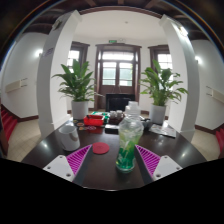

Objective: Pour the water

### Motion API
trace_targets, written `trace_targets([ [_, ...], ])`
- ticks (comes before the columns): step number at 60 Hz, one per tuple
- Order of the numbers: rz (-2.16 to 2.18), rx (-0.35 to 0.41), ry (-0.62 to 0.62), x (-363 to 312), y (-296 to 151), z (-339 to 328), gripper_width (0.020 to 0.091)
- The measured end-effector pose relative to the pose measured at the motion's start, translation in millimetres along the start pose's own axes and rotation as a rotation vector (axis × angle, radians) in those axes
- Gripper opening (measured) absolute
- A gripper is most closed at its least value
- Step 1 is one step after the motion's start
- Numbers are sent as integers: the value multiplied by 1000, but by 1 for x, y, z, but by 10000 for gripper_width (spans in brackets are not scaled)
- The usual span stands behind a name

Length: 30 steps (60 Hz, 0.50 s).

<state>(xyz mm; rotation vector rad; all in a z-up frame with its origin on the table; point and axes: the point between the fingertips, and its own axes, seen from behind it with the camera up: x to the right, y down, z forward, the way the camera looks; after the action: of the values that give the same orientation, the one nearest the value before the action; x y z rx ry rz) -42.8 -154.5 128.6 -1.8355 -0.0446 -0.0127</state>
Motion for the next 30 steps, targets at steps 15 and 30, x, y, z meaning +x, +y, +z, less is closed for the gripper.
trace_targets([
  [15, 86, -6, 51, 59, 11, 54, 850],
  [30, 48, 33, 33, 51, -3, 100, 761],
])
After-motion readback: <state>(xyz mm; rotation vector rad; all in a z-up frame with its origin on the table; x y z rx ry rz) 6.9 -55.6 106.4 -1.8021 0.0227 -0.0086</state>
